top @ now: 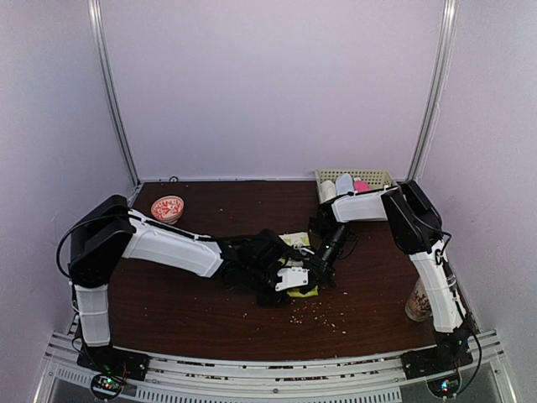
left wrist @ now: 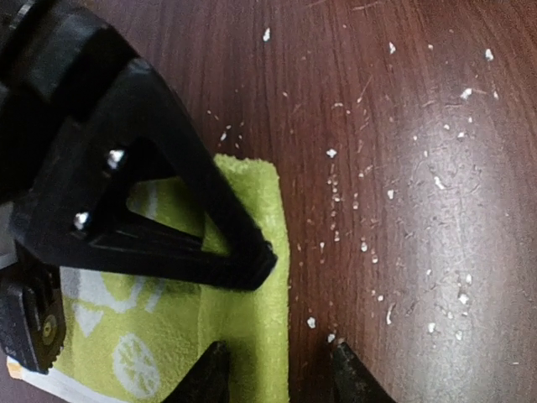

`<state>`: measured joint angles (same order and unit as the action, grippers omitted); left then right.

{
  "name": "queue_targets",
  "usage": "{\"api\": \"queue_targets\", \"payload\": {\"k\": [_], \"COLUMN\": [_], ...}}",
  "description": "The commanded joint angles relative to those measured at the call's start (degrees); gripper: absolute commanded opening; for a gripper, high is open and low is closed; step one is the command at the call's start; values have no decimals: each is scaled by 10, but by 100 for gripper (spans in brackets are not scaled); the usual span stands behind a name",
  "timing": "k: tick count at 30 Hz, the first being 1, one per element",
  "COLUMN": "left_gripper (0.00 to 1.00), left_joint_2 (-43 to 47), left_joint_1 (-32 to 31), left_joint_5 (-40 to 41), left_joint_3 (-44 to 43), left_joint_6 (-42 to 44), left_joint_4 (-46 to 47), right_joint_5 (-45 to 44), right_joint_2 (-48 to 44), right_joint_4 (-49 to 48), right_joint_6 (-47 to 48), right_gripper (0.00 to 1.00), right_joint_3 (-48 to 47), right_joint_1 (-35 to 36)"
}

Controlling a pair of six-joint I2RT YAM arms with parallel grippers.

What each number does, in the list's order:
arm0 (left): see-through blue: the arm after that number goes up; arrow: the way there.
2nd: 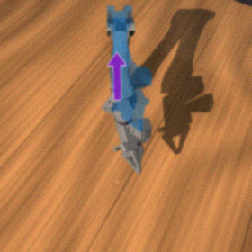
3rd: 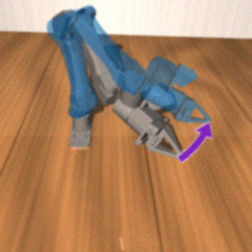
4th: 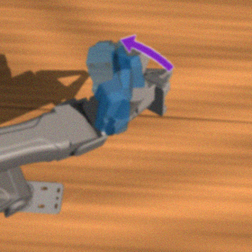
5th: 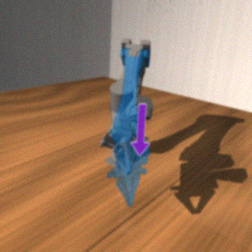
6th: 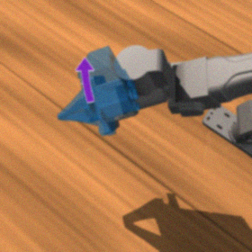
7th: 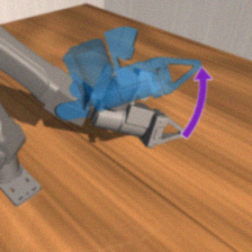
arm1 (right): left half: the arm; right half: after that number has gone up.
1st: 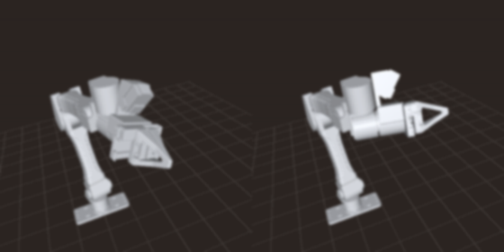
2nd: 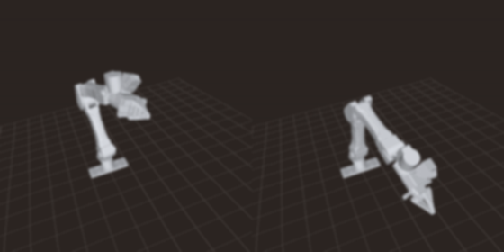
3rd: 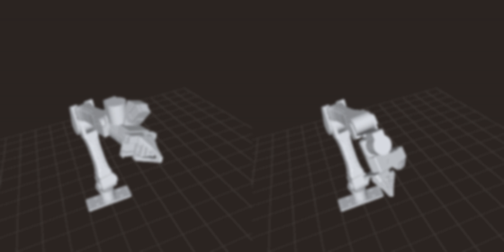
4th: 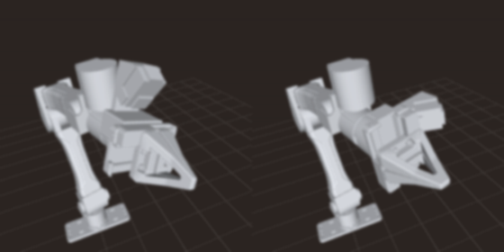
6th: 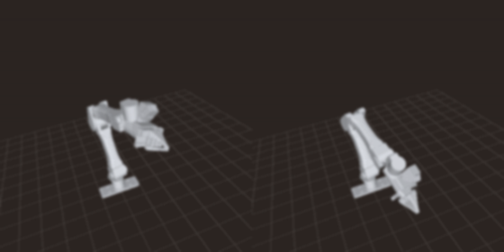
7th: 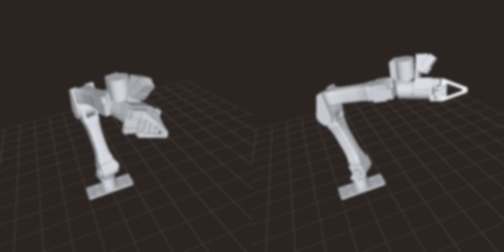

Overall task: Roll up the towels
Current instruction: Roll the towel at the center of the board.

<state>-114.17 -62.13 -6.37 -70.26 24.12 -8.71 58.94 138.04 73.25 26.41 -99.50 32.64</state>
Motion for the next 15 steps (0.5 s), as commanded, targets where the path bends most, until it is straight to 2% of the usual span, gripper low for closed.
{"api": "queue_targets", "payload": {"k": [1, 11, 15], "left_gripper": [42, 40, 33], "left_joint_2": [-27, -79, -90], "left_joint_1": [2, 2, 2], "left_joint_5": [14, 61, 57], "left_joint_3": [-22, -49, -56], "left_joint_6": [27, 29, 29], "left_joint_4": [-17, -77, -100], "right_joint_5": [-99, -66, -50], "right_joint_2": [40, 42, 31], "right_joint_4": [-27, 6, 21], "right_joint_6": [4, 39, 52], "right_gripper": [1, 1, 8], "right_joint_3": [9, 2, -8], "right_joint_1": [-4, -4, -5]}}
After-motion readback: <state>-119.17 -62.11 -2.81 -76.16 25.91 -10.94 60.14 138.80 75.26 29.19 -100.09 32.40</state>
